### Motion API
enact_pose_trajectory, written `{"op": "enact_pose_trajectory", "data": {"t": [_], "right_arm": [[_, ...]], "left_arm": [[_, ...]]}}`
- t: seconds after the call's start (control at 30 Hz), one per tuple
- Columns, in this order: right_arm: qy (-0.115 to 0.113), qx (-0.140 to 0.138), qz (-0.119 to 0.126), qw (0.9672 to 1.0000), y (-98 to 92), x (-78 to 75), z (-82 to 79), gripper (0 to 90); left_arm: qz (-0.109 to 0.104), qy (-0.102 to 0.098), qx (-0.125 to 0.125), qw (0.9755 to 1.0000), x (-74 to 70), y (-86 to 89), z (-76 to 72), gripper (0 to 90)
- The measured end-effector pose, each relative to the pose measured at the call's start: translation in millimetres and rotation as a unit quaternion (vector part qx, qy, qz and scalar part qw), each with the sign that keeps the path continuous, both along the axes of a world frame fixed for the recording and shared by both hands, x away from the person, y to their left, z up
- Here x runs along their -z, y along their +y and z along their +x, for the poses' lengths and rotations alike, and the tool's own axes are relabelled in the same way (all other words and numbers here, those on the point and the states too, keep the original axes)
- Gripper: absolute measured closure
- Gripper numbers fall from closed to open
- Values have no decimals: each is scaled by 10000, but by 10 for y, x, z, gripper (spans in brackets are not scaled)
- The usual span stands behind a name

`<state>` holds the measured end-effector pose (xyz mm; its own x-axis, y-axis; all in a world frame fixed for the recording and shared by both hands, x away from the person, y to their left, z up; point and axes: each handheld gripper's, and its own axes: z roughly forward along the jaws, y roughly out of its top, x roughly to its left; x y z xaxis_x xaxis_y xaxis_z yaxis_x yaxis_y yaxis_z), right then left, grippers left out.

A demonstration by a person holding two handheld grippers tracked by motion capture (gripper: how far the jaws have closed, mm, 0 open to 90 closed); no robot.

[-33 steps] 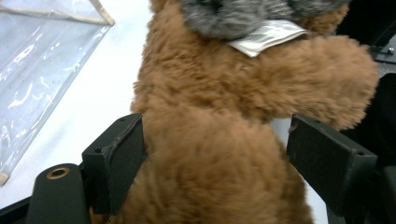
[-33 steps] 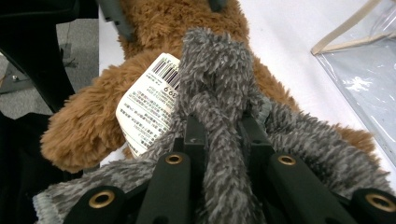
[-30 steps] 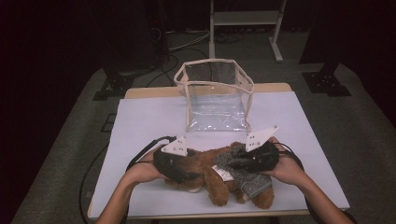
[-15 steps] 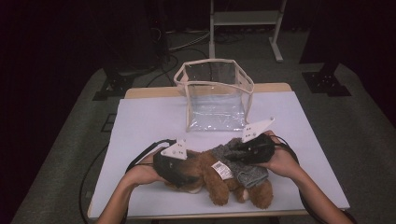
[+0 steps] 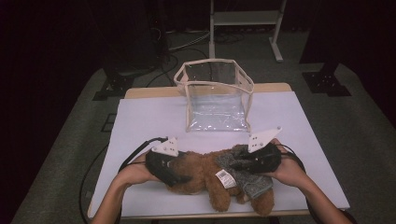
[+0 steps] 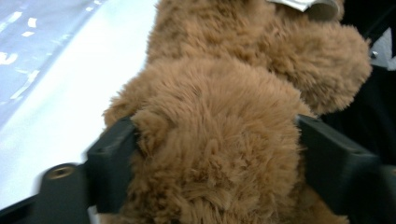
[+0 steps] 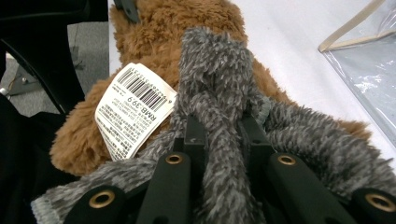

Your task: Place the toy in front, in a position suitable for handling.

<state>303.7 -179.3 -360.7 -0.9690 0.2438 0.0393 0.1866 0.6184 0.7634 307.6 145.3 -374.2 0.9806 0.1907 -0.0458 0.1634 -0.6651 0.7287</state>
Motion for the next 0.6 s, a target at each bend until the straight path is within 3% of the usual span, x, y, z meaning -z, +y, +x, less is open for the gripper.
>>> {"op": "enact_pose_trajectory", "data": {"t": [0.1,0.23,0.43,0.6], "right_arm": [[-122,26,-58,9999,13,-103,-1,757],[-372,1,-117,9992,76,-246,29,756],[-308,-27,-250,9992,191,-199,101,752],[-166,-1,-206,9996,22,-170,106,753]], "left_arm": [[35,-41,59,10000,37,-27,-18,284],[-39,-92,126,9999,94,-95,-36,314],[-33,-180,157,9997,98,-252,-18,313],[-59,-190,144,9997,73,-238,-22,306]]}}
